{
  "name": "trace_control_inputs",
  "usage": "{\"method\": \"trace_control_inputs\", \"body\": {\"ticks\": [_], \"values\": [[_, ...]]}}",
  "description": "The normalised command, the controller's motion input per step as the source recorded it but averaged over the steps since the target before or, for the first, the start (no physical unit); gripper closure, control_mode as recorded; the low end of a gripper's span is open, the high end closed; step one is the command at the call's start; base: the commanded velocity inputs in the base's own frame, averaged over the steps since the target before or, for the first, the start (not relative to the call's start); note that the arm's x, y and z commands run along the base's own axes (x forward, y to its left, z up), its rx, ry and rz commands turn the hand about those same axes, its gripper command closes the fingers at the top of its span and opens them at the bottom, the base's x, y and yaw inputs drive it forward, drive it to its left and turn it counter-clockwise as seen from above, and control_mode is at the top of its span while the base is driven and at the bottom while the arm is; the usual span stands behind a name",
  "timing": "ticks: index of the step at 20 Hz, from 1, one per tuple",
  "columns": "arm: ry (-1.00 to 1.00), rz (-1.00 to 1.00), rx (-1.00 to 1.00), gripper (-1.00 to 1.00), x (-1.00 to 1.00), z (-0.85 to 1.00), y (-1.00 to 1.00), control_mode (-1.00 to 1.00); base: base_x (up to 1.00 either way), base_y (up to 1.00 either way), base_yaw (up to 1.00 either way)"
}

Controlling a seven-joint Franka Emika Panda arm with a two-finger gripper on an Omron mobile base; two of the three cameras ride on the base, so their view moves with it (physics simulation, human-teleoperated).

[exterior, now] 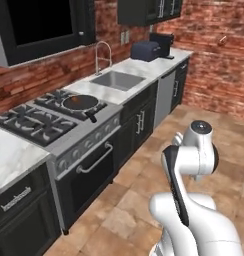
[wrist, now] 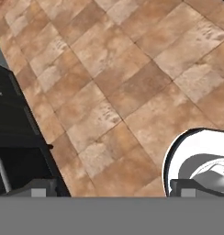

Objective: Take the chicken drumsticks from the pan and place one on each plate on the dining counter.

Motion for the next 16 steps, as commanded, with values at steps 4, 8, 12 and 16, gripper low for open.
{"method": "trace_control_inputs", "body": {"ticks": [4,8,12,16], "values": [[0.0,0.0,0.0,-1.0,0.0,0.0,0.0,1.0,1.0,-0.29,0.39],[0.0,0.0,0.0,-1.0,0.0,0.0,0.0,1.0,1.0,-0.43,0.4],[0.0,0.0,0.0,-1.0,0.0,0.0,0.0,1.0,0.81,-0.53,0.42],[0.0,0.0,0.0,-1.0,0.0,0.0,0.0,1.0,0.63,-0.39,0.47]]}}
